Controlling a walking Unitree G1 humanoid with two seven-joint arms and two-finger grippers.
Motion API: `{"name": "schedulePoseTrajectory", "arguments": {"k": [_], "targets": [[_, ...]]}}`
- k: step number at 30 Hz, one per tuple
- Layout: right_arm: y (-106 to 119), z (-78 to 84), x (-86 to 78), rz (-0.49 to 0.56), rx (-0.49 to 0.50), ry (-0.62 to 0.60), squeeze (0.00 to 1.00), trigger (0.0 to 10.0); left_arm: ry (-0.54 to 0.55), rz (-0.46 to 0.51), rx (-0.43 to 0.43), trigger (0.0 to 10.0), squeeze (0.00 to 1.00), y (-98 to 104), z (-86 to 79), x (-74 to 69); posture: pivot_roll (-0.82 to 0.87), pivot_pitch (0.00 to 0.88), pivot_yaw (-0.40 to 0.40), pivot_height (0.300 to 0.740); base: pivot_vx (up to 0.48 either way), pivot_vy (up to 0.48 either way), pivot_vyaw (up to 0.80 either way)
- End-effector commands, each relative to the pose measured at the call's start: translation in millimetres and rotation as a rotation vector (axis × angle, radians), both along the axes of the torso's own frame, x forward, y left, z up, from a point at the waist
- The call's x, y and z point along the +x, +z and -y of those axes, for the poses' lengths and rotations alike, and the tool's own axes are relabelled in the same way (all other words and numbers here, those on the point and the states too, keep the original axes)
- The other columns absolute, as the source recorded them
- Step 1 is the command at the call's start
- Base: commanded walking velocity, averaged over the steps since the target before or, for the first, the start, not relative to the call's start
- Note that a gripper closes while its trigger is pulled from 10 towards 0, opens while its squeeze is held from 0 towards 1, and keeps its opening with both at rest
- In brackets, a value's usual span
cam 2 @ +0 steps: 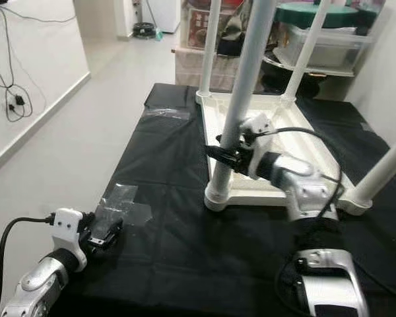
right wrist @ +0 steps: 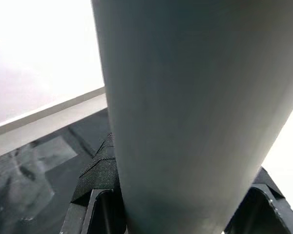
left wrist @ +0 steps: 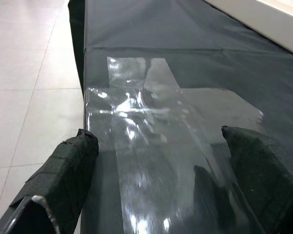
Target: Building children table
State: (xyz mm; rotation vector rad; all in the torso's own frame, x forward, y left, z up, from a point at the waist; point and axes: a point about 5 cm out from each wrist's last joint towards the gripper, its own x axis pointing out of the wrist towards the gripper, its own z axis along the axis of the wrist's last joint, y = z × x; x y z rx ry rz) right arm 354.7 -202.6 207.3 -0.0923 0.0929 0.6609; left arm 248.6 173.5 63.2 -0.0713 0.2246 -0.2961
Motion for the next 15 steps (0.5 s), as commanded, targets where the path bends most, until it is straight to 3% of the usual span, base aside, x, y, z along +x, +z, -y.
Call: {"name": "schedulePoseTrajectory", "arguments": {"k": [1, 2, 3, 5, 6, 7, 8, 9, 15], "targets": [[-23.0, 0.1, 1.4, -0.103, -0.026, -0.145, 0.00, 0.0, -0.010, -0.039, 0.008, 10.0, 0.00, -7.5, 0.2, -3.1, 0.09, 0.000, -0.085, 0.740, 0.000, 0.000, 0.00], [-35.8, -0.1, 1.5, -0.135, -0.002, -0.384, 0.00, 0.0, -0.014, -0.037, 0.005, 10.0, 0.00, -7.3, 2.4, -2.0, 0.08, 0.000, -0.083, 0.740, 0.000, 0.000, 0.00], [-35.8, -0.1, 1.5, -0.135, -0.002, -0.384, 0.00, 0.0, -0.014, -0.037, 0.005, 10.0, 0.00, -7.3, 2.4, -2.0, 0.08, 0.000, -0.083, 0.740, 0.000, 0.000, 0.00], [-57.6, -3.7, -12.6, -0.186, 0.035, -0.750, 0.00, 0.0, -0.019, -0.035, 0.001, 10.0, 0.00, -6.8, 5.4, -0.5, 0.08, 0.000, -0.082, 0.740, 0.000, 0.000, 0.00], [-64.4, -8.6, -24.5, -0.197, 0.030, -0.874, 0.00, 0.0, -0.019, -0.034, 0.000, 10.0, 0.00, -6.5, 5.9, -0.3, 0.09, 0.000, -0.082, 0.740, 0.000, 0.000, 0.00], [-64.4, -8.6, -24.5, -0.197, 0.030, -0.874, 0.00, 0.0, -0.019, -0.034, 0.000, 10.0, 0.00, -6.5, 5.9, -0.3, 0.09, 0.000, -0.082, 0.740, 0.000, 0.000, 0.00], [-68.5, -16.6, -38.5, -0.188, 0.011, -0.973, 0.00, 0.0, -0.018, -0.034, -0.001, 10.0, 0.00, -6.4, 5.6, -0.6, 0.08, 0.000, -0.081, 0.740, 0.000, 0.000, 0.00], [-69.2, -20.0, -41.9, -0.181, 0.004, -0.997, 0.00, 0.0, -0.017, -0.034, -0.001, 10.0, 0.00, -6.5, 5.3, -0.7, 0.08, 0.000, -0.081, 0.740, 0.000, 0.000, 0.00], [-62.2, -18.6, -45.5, -0.143, 0.013, -1.121, 0.00, 0.0, -0.011, -0.038, -0.003, 10.0, 0.00, -7.4, 4.1, -1.3, 0.08, 0.000, -0.084, 0.740, 0.000, 0.000, 0.00]]}}
